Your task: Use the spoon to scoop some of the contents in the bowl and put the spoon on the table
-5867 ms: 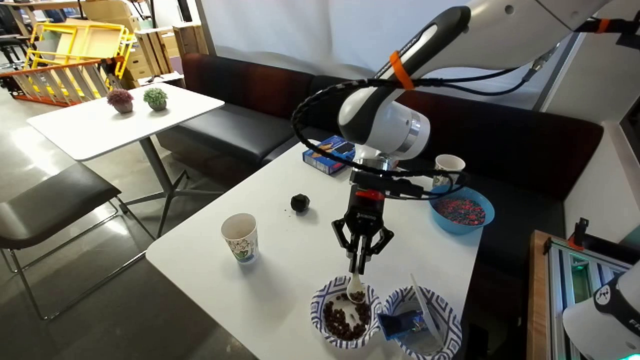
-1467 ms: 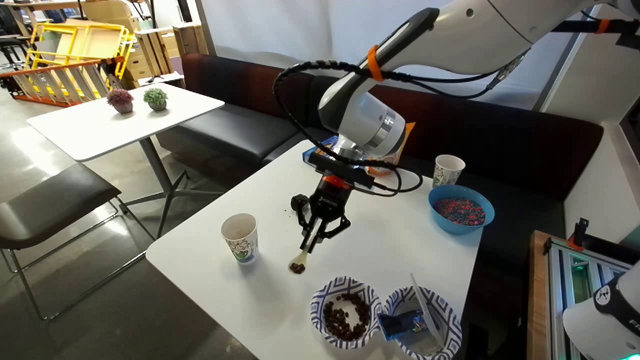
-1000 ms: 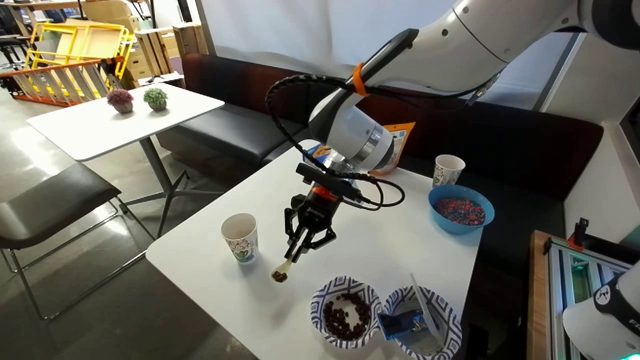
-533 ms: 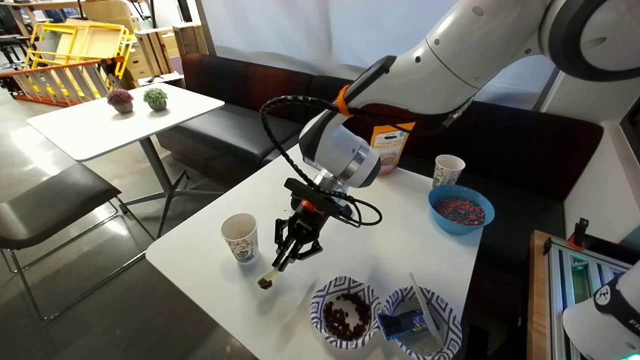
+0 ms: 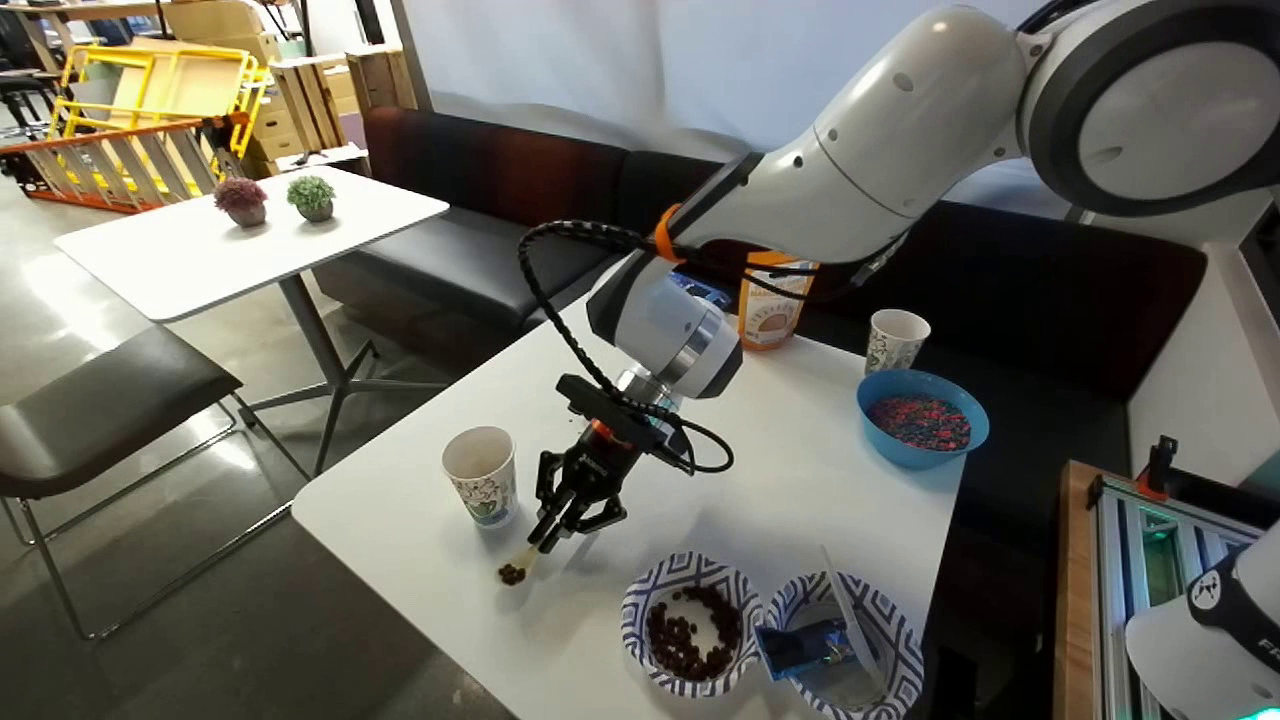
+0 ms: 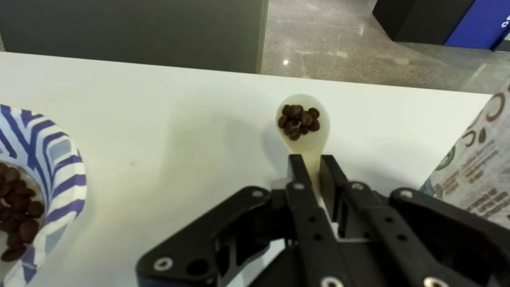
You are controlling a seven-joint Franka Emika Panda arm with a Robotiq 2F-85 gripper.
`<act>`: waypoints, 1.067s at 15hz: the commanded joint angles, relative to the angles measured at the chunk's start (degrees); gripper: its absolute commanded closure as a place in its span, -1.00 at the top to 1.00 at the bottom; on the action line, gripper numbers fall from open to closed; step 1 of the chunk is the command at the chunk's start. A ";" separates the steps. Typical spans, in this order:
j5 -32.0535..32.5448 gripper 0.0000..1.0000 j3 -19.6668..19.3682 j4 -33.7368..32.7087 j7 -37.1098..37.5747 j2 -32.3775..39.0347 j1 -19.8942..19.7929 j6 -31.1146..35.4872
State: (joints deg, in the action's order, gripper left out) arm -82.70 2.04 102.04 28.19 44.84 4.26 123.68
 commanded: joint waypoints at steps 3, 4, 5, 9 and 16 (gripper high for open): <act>-1.86 -0.93 0.20 -2.85 0.89 3.41 1.06 3.50; -1.68 -0.93 0.21 -3.02 1.08 3.69 1.15 3.76; -1.52 -0.93 0.21 -3.16 1.25 3.95 1.26 4.08; -1.22 -0.35 0.27 -2.87 1.16 3.55 1.55 4.80; -0.02 0.67 -0.17 1.18 0.64 -0.13 1.30 4.52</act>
State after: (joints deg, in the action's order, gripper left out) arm -83.13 2.17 99.82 28.73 47.35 5.24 127.07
